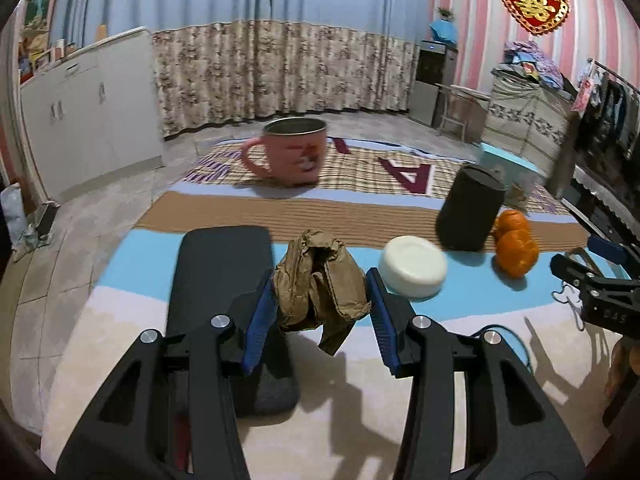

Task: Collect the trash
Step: 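Grasp the brown crumpled paper with the left tool while the right tool grasps the orange peel, then carry the brown paper and orange peel over the blue basket with both tools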

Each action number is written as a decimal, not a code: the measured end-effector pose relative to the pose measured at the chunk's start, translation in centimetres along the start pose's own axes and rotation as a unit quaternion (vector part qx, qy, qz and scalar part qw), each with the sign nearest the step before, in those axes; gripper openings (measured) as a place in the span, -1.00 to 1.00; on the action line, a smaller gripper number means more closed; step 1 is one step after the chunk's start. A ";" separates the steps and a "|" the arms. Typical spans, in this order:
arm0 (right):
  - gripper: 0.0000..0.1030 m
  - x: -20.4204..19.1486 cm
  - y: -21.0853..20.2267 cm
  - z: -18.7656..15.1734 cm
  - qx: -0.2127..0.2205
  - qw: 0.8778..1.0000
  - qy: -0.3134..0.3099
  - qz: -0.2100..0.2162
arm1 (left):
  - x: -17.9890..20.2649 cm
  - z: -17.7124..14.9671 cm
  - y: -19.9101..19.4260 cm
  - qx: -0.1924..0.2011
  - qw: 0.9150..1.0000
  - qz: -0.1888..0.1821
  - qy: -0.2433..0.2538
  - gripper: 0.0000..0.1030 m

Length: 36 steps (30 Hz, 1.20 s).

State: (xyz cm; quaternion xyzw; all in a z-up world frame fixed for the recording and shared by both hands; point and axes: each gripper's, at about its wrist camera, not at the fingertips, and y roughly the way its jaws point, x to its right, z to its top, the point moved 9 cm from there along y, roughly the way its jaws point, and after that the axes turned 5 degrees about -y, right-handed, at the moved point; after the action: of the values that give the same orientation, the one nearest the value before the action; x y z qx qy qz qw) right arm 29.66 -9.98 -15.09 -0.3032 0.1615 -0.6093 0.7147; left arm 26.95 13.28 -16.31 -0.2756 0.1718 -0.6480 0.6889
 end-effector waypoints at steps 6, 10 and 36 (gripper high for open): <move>0.78 -1.4 2.5 -0.3 -0.039 0.999 -0.009 0.000 | -0.4 0.2 -0.1 0.012 1.000 -0.001 -0.014 -0.14; 0.76 -1.2 3.4 -0.4 -0.052 0.999 -0.001 0.000 | -1.0 0.2 0.5 -0.002 1.000 -0.008 -0.029 -0.14; -0.30 0.5 1.3 -0.1 -0.043 0.998 0.015 0.046 | 0.1 3.5 0.5 0.004 1.000 0.000 -0.020 -0.14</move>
State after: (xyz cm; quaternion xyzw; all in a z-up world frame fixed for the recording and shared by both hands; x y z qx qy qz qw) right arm 30.67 -10.43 -15.90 -0.3166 0.2123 -0.5730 0.7255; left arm 29.39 13.72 -13.82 -0.2855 0.1551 -0.6435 0.6931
